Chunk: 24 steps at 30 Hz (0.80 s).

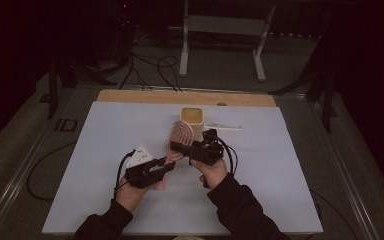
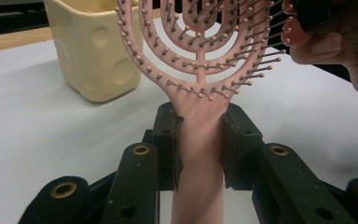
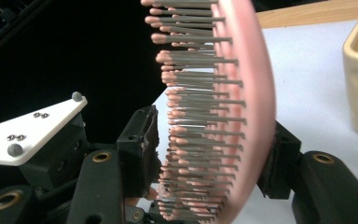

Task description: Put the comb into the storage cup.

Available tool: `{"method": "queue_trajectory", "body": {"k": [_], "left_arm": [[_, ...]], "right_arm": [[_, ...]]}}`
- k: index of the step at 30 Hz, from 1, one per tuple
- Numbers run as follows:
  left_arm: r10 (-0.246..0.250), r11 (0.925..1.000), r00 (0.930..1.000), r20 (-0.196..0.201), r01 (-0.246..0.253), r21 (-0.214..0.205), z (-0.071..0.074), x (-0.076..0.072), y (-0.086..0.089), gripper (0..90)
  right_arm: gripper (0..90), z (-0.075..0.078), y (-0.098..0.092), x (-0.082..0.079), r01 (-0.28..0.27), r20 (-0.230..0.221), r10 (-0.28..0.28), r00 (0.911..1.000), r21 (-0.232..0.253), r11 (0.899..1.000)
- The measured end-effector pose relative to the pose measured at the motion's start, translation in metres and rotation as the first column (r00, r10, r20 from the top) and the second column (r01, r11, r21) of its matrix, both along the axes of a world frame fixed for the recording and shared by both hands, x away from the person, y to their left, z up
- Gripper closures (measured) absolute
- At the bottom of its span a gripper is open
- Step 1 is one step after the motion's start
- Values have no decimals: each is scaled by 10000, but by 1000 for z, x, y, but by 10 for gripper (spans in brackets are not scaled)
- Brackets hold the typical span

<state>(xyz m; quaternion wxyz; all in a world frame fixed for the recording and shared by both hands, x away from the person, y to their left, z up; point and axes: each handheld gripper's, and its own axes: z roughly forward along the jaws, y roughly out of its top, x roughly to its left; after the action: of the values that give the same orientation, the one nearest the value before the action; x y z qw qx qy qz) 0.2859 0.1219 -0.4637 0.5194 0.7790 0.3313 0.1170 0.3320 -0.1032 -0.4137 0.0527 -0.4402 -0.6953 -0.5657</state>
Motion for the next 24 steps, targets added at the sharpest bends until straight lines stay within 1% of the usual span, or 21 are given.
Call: {"method": "queue_trajectory", "body": {"k": [1, 2, 4, 5, 7, 11, 16, 19, 24], "left_arm": [[0, 10000, 10000, 0, 0, 0, 0, 0, 0, 709], [-11, 10000, 10000, -25, 11, 92, 0, 0, -1, 709], [-32, 9999, 10000, -42, 33, 147, 0, 0, -2, 709], [-32, 9999, 10000, -42, 33, 147, 0, 0, -2, 709], [-58, 9999, 10000, -66, 58, 99, 0, 0, -1, 709], [-64, 9999, 9999, -80, 65, 147, -1, 0, -2, 708], [-61, 9999, 9999, -104, 62, 107, 0, 0, -2, 708], [-59, 10000, 9999, -161, 60, 45, 0, 0, -3, 708], [-119, 9999, 9994, -330, 119, -3, 0, 1, -4, 706]], "right_arm": [[494, 0, 0, 0, 0, 0, 0, 10000, 0, 10000], [515, -1, 0, 0, 18, 32, -18, 10000, 4, 10000], [603, -1, -2, 0, 32, 67, -32, 10000, -48, 10000], [615, -1, -2, 0, -18, 59, 19, 10000, -43, 10000], [621, -1, -2, 0, -66, 56, 66, 10000, -39, 10000], [630, -2, -2, 0, -49, -1, 49, 10000, 19, 10000], [635, -1, -2, -1, -56, 84, 56, 9999, -5, 10000], [637, 0, -1, -3, -67, 299, 69, 9995, -69, 10000], [639, 1, -1, -4, -48, 485, 51, 9988, -67, 10000]]}}
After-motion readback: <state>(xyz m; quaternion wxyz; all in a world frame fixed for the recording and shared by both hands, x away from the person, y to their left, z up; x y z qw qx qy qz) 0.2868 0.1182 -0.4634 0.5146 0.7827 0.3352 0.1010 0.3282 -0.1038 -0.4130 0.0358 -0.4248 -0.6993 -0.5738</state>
